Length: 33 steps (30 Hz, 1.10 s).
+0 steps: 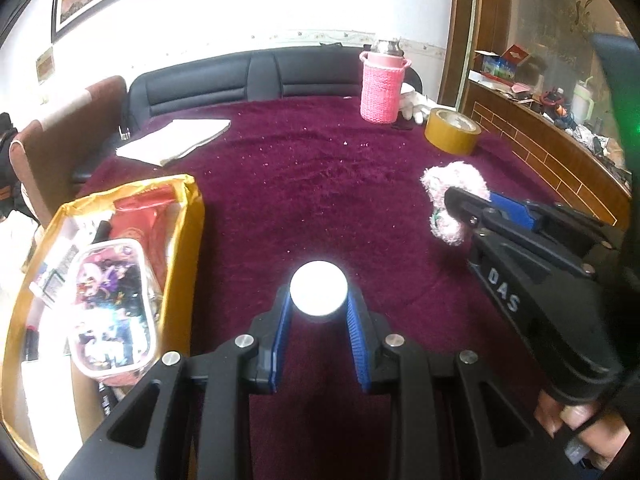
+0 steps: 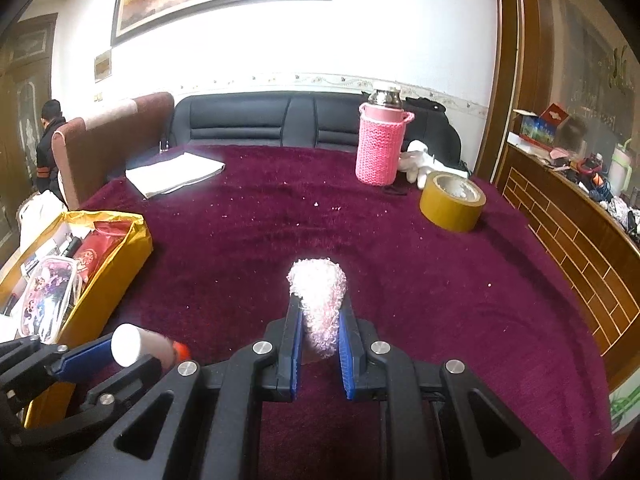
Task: Organize objects
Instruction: 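Carry the white bottle and pink pom-pom over the tray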
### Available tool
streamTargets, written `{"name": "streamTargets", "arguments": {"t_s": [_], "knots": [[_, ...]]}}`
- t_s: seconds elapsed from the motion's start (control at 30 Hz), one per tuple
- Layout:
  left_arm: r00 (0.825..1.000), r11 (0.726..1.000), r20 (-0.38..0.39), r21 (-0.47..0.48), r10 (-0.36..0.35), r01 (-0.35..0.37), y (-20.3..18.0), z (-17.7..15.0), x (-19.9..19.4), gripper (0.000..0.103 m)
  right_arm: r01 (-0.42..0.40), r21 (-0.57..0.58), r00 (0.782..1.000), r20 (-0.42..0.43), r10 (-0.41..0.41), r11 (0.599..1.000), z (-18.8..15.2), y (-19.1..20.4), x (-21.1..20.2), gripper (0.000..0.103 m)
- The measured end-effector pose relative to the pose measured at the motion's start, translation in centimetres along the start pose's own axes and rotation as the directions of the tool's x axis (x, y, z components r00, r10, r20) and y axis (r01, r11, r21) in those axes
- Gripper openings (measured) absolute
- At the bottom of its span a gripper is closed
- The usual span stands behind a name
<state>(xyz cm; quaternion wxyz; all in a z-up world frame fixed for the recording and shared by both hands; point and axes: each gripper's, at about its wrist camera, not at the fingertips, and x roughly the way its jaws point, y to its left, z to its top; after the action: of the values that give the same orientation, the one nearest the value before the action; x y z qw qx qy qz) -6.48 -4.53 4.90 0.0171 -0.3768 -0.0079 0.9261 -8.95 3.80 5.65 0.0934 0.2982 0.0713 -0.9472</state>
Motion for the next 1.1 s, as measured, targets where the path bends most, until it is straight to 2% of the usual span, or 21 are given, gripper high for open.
{"name": "streamTargets", "arguments": {"t_s": [0.37,0.7,1.1], "knots": [[0.997,1.000,0.070,0.001,0.014,-0.014,0.6,-0.5,-4.3,0.026,-0.013,0.007,0.999,0.029,0.013,1.000,-0.8,0.5,-3.0,0.017],[0.990,0.999,0.140,-0.024,0.024,-0.021,3.0,-1.1,-7.8,0.026,-0.014,0.007,0.999,0.034,0.014,1.000,-1.4,2.2,-4.9,0.017],[0.981,0.995,0.185,-0.097,0.056,-0.038,7.7,-2.4,-10.3,0.026,-0.036,-0.096,0.997,0.063,0.042,0.995,-1.3,8.4,-7.2,0.017]]}}
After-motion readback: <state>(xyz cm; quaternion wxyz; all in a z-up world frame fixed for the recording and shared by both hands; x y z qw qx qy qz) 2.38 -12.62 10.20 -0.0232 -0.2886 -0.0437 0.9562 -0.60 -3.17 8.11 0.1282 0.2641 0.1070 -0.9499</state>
